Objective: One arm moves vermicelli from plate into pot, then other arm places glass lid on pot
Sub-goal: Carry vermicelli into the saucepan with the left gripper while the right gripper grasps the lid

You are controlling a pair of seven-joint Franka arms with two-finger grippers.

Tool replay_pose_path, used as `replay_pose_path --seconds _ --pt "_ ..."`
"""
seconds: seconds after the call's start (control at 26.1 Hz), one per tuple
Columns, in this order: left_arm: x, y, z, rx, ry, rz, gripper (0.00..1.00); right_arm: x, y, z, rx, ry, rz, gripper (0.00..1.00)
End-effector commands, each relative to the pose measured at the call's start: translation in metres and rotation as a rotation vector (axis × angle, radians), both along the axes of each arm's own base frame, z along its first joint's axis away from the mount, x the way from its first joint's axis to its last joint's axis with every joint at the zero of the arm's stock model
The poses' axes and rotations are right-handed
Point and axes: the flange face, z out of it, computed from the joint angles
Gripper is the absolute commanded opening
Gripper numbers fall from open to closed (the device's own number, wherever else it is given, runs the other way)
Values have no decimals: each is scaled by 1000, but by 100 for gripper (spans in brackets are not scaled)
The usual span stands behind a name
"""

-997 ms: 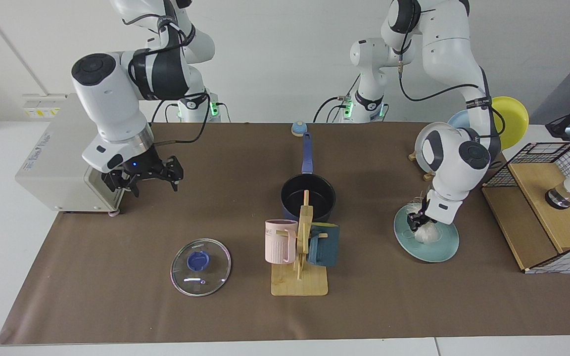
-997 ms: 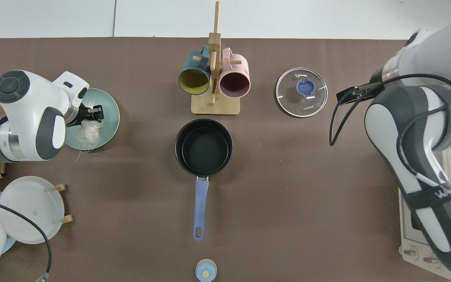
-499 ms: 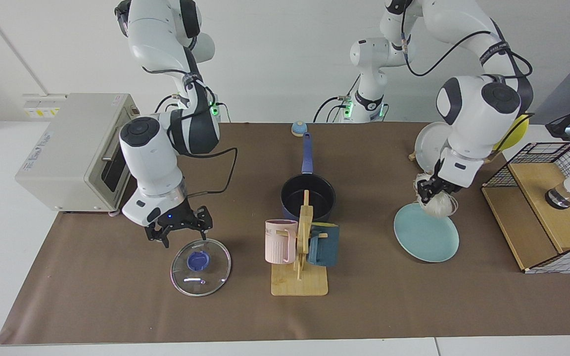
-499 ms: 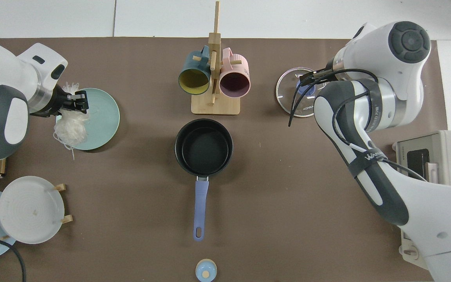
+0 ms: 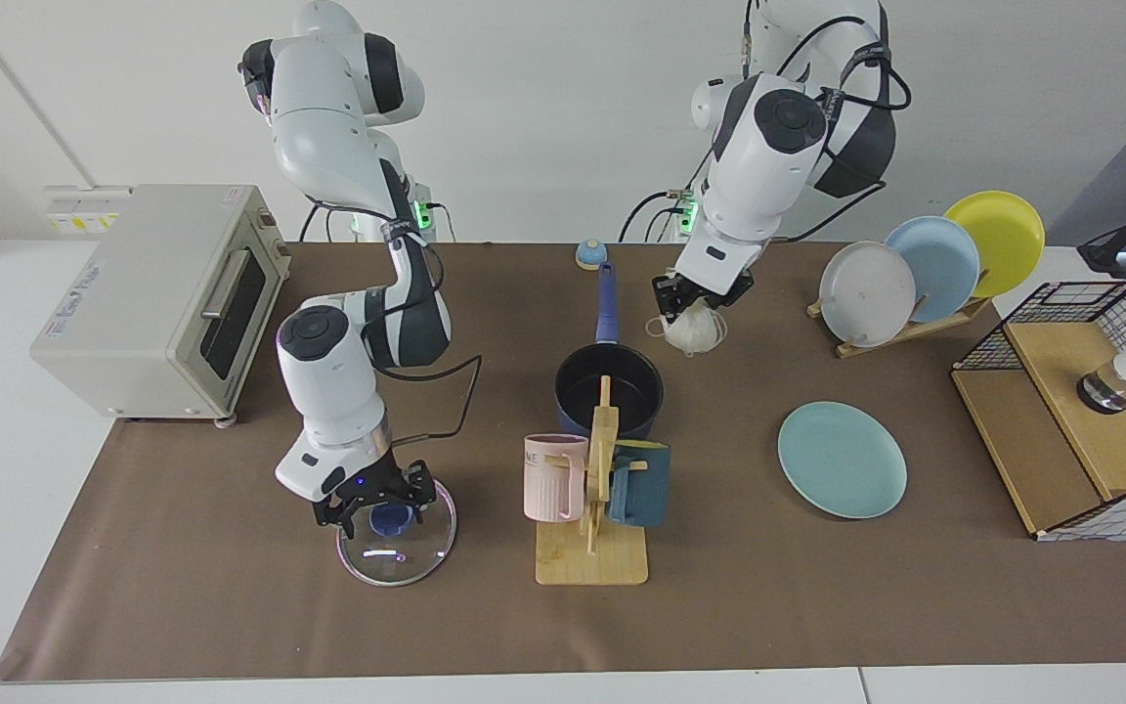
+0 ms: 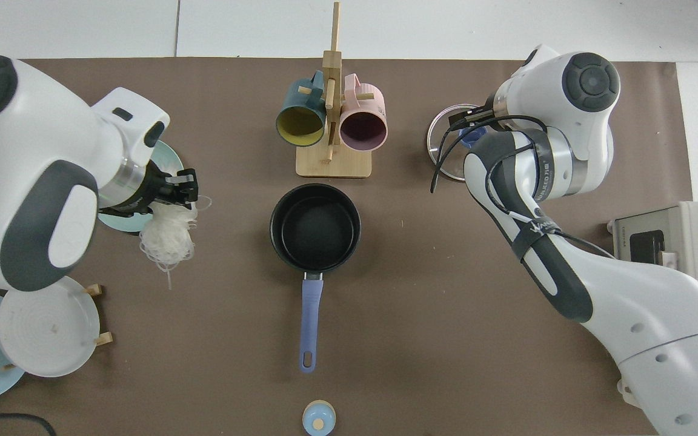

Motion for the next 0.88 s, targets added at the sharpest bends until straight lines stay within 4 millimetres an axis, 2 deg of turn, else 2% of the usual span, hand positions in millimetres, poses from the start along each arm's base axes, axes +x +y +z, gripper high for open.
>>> replay_pose_path --seconds 0.0,0.15,0.23,0.31,0.38,0.46,0.54,0.61,0.65,0.73,0.84 --pt "-14 -22 -10 -50 -49 -5 0 4 0 -11 21 -15 -19 100" --pt "-14 -49 -40 -91 -63 -11 0 -2 -4 -27 23 18 -29 100" --pt "-10 -51 -48 -107 -74 -10 0 -3 -1 -30 24 23 -29 100" --pt "-9 -56 -64 -117 -58 -15 0 -4 0 -31 25 25 -30 100" --pt "-7 -57 -69 -121 -57 -21 0 -4 2 -35 25 29 -28 100" --pt "-3 -59 -79 -129 -52 -16 0 -4 2 -36 25 31 -28 95" --pt "-4 -64 -90 -130 -44 -23 0 -4 4 -36 24 29 -24 74" --pt "-2 -71 -105 -142 -44 -23 0 -5 6 -37 19 32 -18 48" --pt "1 -74 -108 -152 -61 -21 0 -5 8 -36 18 30 -16 39" --pt "6 -73 -111 -164 -75 -14 0 -5 8 -36 27 33 -25 23" --pt "9 -72 -122 -164 -70 -13 0 -3 5 -32 31 26 -47 7"
